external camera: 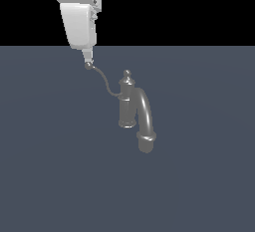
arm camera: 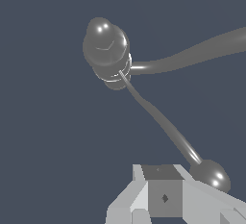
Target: Turn on the faucet by rotating a designated handle.
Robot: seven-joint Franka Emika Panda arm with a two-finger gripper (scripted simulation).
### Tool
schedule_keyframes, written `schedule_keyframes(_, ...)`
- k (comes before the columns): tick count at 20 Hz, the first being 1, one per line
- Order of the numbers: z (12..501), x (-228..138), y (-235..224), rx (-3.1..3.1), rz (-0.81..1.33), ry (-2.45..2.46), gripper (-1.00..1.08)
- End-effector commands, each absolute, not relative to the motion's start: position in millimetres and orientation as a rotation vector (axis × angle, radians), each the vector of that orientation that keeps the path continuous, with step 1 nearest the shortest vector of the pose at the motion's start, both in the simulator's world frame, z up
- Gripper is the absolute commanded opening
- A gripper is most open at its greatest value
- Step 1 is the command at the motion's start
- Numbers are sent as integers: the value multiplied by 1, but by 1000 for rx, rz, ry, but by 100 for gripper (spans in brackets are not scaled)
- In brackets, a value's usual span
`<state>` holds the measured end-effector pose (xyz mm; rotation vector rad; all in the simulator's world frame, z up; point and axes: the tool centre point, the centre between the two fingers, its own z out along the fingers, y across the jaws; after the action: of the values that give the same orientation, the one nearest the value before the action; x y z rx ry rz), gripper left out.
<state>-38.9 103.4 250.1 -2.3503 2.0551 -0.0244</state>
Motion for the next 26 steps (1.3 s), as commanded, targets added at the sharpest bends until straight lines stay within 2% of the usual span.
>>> schedule_keyframes(1, 248, -46, 93, -2349, -19, 2065, -100)
schedule_keyframes(22, 242, -106, 29, -2368, 0, 2065, -100)
schedule_keyframes(24, 252, -96, 37, -2363, -31, 2039, -100)
schedule_keyframes(26, 251, -95, 25, -2364, -28, 2042, -100)
